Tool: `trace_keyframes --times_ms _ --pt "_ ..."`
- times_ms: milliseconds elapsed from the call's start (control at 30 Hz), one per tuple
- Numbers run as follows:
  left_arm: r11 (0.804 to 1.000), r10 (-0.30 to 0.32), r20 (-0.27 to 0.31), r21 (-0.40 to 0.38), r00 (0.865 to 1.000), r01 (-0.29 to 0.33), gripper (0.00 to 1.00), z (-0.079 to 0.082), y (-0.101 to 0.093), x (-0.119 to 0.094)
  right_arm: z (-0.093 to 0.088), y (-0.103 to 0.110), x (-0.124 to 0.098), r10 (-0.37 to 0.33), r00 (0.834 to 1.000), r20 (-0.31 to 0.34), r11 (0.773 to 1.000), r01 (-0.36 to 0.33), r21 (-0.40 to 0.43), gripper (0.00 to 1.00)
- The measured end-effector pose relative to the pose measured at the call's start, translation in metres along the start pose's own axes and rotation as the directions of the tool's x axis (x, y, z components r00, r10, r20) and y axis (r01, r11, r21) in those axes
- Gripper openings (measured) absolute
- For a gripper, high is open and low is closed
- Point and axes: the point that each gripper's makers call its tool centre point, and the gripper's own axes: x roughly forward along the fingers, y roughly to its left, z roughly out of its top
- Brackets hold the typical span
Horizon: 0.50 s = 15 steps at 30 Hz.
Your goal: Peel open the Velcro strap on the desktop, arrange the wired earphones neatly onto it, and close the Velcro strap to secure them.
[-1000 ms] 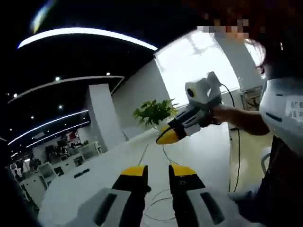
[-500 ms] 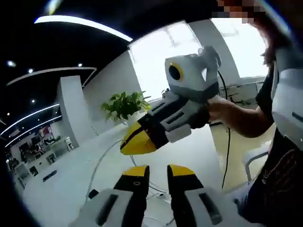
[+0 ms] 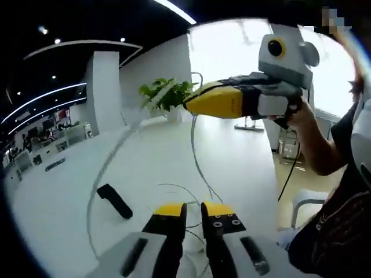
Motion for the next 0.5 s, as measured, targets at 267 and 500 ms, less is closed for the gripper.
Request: trace_keyframes --times_ms 267,500 --pt "0.994 -0.072 -0.046 -0.086 0.996 0.067 0.15 -0.016 -0.012 0.001 0.002 0.004 -0.002 0.0 1.0 0.002 1.0 0.0 -0.029 0.06" --pt "0.988 -0.14 -0.056 -0.079 0.989 0.135 0.15 -0.017 -0.032 0.0 -0.001 -0.001 -0.001 -0.014 1.0 -0.014 0.998 0.013 -0.062 0.06"
